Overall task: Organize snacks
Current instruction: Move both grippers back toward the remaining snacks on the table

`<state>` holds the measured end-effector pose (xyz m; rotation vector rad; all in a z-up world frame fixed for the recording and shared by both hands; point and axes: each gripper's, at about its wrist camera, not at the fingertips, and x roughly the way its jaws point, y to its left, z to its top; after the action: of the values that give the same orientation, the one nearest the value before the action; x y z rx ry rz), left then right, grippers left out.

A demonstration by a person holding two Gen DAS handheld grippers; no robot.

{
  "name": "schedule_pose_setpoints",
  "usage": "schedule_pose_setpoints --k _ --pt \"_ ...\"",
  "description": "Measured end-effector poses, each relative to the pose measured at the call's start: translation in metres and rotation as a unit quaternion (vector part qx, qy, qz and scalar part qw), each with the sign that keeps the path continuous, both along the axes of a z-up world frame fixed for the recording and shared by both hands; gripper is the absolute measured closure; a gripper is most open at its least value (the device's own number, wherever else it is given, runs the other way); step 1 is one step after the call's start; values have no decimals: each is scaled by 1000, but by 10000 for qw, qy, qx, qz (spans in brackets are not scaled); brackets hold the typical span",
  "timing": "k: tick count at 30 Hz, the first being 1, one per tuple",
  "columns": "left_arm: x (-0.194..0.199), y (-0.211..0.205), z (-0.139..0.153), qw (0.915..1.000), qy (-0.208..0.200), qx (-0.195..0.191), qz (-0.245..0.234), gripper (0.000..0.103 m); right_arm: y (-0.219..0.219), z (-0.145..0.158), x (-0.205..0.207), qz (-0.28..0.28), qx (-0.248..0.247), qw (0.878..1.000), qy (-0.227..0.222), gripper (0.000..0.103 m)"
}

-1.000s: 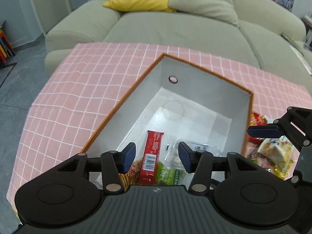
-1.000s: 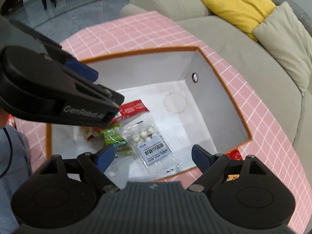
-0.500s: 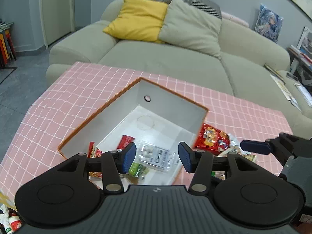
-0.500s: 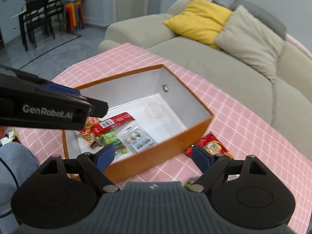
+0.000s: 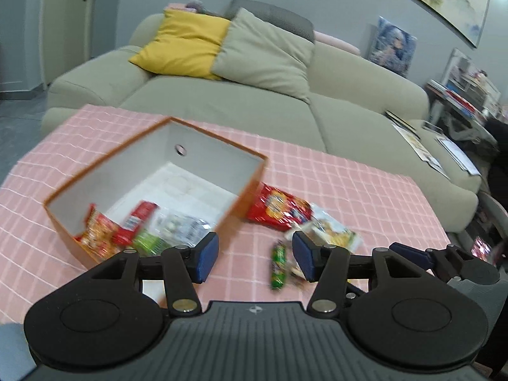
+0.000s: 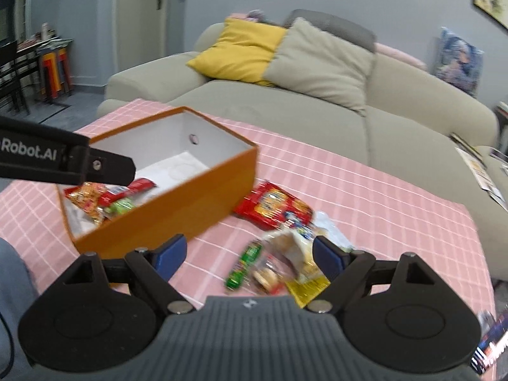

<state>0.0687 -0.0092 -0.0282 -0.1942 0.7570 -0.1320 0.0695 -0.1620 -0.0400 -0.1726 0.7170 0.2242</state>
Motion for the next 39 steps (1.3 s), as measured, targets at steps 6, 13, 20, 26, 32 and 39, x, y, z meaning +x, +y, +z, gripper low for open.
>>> schedule_pose_setpoints --k 6,13,20,26,32,39 --pt "-2 -24 -27 9994 201 -63 -280 36 -31 -26 -22 -472 -44 9989 -40 20" --pt "-1 -43 -52 9984 319 44 -472 34 -53 -53 -20 -822 -97 9965 89 18" --pt "13 -48 -67 9975 535 94 -443 34 -65 -69 -10 -1006 -23 9945 278 17" --pt "28 -54 -79 9964 667 253 -459 34 -68 -80 5 -992 -63 9943 398 17" --pt "47 -64 -89 9948 748 388 -578 34 -71 -87 23 -910 -71 9948 453 17" --pt "72 -73 -107 9912 1013 457 -716 35 -69 -106 44 -716 -266 9951 630 21"
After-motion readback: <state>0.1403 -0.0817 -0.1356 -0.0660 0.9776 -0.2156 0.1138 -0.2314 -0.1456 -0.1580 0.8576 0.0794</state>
